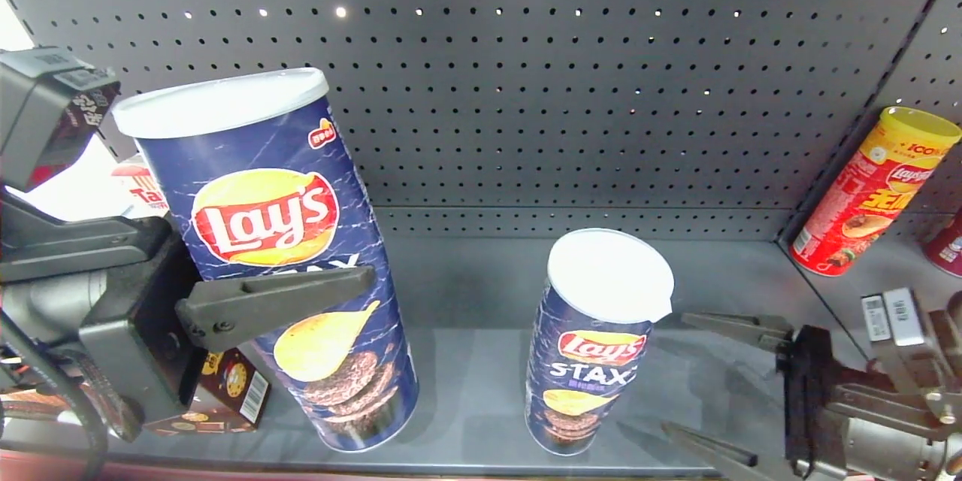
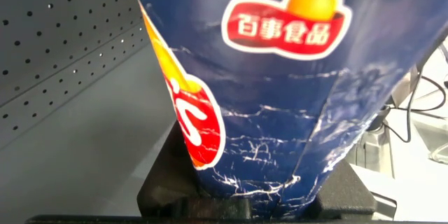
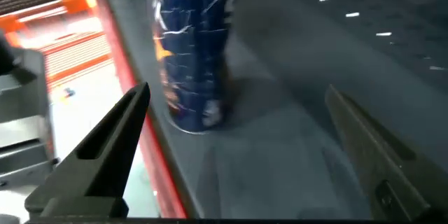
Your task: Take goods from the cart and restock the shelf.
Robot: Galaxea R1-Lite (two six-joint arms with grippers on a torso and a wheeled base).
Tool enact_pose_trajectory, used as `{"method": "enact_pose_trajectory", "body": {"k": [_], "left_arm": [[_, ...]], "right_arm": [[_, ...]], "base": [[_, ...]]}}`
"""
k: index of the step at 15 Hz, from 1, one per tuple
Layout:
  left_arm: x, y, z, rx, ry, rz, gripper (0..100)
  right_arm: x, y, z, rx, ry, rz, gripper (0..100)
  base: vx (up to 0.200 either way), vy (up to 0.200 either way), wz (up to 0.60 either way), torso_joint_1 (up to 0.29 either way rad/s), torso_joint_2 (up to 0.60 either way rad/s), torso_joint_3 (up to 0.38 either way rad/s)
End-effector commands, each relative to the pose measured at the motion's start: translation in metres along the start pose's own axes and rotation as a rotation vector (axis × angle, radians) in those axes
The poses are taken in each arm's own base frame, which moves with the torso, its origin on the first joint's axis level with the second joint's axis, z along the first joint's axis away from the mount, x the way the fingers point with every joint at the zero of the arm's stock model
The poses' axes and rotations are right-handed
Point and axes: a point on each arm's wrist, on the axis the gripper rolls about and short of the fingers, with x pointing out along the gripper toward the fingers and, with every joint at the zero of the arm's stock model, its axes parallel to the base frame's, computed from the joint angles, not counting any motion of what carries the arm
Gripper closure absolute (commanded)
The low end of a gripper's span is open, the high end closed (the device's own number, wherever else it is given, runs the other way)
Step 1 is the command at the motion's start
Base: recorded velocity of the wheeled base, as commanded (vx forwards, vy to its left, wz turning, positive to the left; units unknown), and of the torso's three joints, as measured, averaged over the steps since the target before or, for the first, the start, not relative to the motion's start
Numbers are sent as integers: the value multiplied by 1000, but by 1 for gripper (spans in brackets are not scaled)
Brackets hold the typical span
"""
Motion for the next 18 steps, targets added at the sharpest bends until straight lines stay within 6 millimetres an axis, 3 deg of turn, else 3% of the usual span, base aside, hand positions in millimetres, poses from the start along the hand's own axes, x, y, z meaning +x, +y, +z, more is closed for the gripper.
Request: {"method": "enact_pose_trajectory", "body": {"k": [1, 6, 8, 10, 12, 14, 15, 18], "left_arm": [[0, 0, 3, 8, -8, -1, 100], [-1, -1, 1, 6, -6, -1, 100], [-3, -4, 5, 20, -20, 2, 100], [-4, -5, 7, 26, -24, 2, 100], [-6, -7, 4, 25, -22, 0, 100], [-6, -7, 6, 29, -26, 2, 100], [-6, -8, 6, 29, -26, 2, 100], [-7, -8, 5, 28, -25, 0, 100]], "right_arm": [[-37, 7, 15, -54, -71, -132, 0], [-103, 44, 16, -45, -54, -440, 0], [-143, 72, -1, 26, -53, -592, 0], [-177, 100, -31, 74, -60, -723, 0], [-184, 107, -48, 125, 27, -805, 0], [-181, 106, -53, 130, 15, -780, 0], [-176, 106, -65, 130, 42, -769, 0], [-175, 106, -64, 151, -11, -699, 0]], "base": [[0, 0, 0, 0, 0, 0], [0, 0, 0, 0, 0, 0], [0, 0, 0, 0, 0, 0], [0, 0, 0, 0, 0, 0], [0, 0, 0, 0, 0, 0], [0, 0, 0, 0, 0, 0], [0, 0, 0, 0, 0, 0], [0, 0, 0, 0, 0, 0]]}}
